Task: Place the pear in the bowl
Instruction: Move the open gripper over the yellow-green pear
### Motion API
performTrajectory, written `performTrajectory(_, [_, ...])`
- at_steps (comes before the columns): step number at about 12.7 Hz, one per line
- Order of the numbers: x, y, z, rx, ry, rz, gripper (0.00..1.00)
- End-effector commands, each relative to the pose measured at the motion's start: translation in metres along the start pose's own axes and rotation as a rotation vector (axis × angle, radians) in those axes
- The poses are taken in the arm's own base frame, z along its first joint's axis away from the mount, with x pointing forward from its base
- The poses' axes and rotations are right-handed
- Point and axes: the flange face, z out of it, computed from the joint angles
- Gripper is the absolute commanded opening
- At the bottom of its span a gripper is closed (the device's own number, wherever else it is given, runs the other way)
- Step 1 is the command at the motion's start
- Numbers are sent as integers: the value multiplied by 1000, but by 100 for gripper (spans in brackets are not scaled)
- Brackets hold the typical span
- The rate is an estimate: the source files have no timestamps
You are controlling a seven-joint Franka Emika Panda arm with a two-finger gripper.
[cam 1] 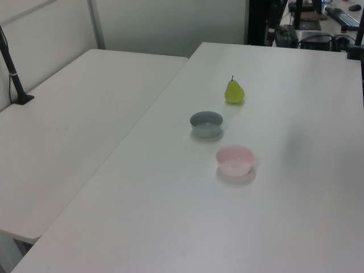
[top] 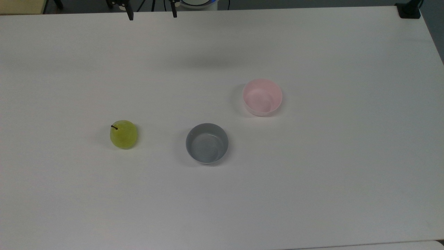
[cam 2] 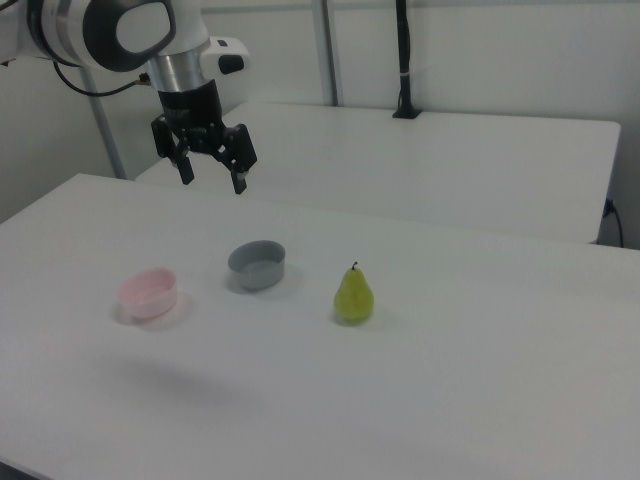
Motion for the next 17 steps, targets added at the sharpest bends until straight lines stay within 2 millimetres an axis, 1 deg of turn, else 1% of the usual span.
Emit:
performTrajectory(1, [-2, -6, 4, 16, -2, -4, 100])
performTrajectory(7, [-2, -6, 3, 16, -3, -8, 100])
performTrajectory(10, [-3, 0, 3, 1, -6, -34, 100])
performTrajectory(11, [-4, 8, 5, 4, -21, -151, 100])
performTrajectory(12, [-6, 13, 7, 9, -36, -231, 100])
performTrajectory(13, [-7, 23, 10, 11, -45, -310, 100])
performTrajectory(15, [-3, 32, 17, -18, -54, -374, 100])
performTrajectory(16, [1, 38, 15, -50, -52, -390, 100])
performTrajectory(17, [7, 39, 19, -62, -56, -388, 100])
